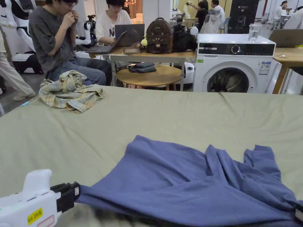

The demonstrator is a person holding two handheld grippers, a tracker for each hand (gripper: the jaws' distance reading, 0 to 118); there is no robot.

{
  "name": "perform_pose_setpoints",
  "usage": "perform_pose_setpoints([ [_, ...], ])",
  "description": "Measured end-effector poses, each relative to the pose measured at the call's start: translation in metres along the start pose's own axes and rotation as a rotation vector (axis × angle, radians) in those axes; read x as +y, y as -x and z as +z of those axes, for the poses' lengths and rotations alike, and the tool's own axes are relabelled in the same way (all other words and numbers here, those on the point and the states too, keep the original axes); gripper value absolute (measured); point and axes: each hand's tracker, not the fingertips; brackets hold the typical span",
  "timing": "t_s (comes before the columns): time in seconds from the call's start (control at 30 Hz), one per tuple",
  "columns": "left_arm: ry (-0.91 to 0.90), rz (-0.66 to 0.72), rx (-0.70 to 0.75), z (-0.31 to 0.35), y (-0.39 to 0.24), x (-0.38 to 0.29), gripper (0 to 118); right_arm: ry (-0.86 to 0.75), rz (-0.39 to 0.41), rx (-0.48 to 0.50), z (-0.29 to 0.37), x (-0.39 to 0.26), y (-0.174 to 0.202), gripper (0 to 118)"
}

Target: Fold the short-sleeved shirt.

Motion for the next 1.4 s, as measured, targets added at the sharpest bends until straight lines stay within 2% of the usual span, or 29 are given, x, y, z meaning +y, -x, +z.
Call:
perform_pose_setpoints([
  [0.1,0.059,-0.011,0.019,0.012,0.011,-0.027,0,0.066,0.009,-0.03,0.004,-0.037,-0.008,0],
  [0.2,0.097,0.062,0.006,0.017,0.025,-0.042,0,0.096,-0.013,-0.028,0.007,-0.059,-0.012,0],
  [0.23,0.086,0.069,0.012,0.018,0.023,-0.047,0,0.081,-0.034,-0.025,0.008,-0.064,-0.012,0],
  [0.33,0.089,0.016,0.006,0.013,0.017,-0.052,0,0.039,0.0,-0.046,0.006,-0.064,-0.007,0],
  [0.37,0.079,0.004,0.011,0.01,0.02,-0.056,0,0.033,0.015,-0.064,0.005,-0.063,-0.006,7],
  [0.4,0.083,0.009,0.009,0.008,0.02,-0.056,0,0.034,0.025,-0.078,0.004,-0.061,-0.006,22],
  [0.43,0.092,0.022,-0.001,0.006,0.024,-0.053,22,0.028,0.032,-0.094,0.005,-0.061,-0.009,47],
  [0.47,0.085,0.041,-0.005,0.005,0.026,-0.051,41,0.016,0.035,-0.095,0.01,-0.063,-0.011,55],
  [0.5,0.076,0.04,-0.004,0.009,0.022,-0.049,48,0.002,0.04,-0.095,0.014,-0.061,-0.013,55],
  [0.63,-0.053,-0.049,0.014,0.012,0.01,-0.029,55,-0.131,0.12,-0.123,0.035,-0.039,-0.004,55],
  [0.73,-0.119,-0.105,-0.033,0.007,-0.01,0.0,55,-0.224,0.192,-0.092,0.041,-0.01,0.018,55],
  [0.83,-0.2,-0.127,-0.058,0.001,-0.052,0.025,55,-0.268,0.211,-0.05,0.033,0.02,0.045,54],
  [0.87,-0.232,-0.123,-0.09,-0.003,-0.063,0.034,55,-0.28,0.215,-0.042,0.026,0.029,0.055,48],
  [0.9,-0.26,-0.126,-0.112,-0.007,-0.066,0.037,50,-0.292,0.218,-0.04,0.023,0.035,0.063,34],
  [0.93,-0.309,-0.133,-0.137,-0.009,-0.074,0.041,33,-0.297,0.212,-0.028,0.019,0.043,0.071,13],
  [1.0,-0.34,-0.18,-0.1,-0.014,-0.094,0.05,0,-0.308,0.189,0.012,0.013,0.055,0.084,6],
  [1.03,-0.337,-0.178,-0.093,-0.017,-0.1,0.053,0,-0.322,0.187,0.017,0.009,0.059,0.089,0],
  [1.1,-0.365,-0.172,-0.118,-0.022,-0.106,0.059,0,-0.325,0.194,0.004,-0.001,0.064,0.099,0],
  [1.13,-0.322,-0.165,-0.136,-0.025,-0.108,0.062,0,-0.325,0.2,-0.006,-0.006,0.065,0.102,0],
  [1.17,-0.269,-0.17,-0.125,-0.029,-0.109,0.062,0,-0.305,0.208,-0.004,-0.011,0.067,0.104,0],
  [1.23,-0.29,-0.2,-0.096,-0.032,-0.115,0.062,0,-0.294,0.197,-0.005,-0.017,0.064,0.107,0],
  [1.4,-0.251,-0.172,-0.104,-0.028,-0.104,0.062,0,-0.277,0.21,0.009,-0.019,0.058,0.111,0],
])
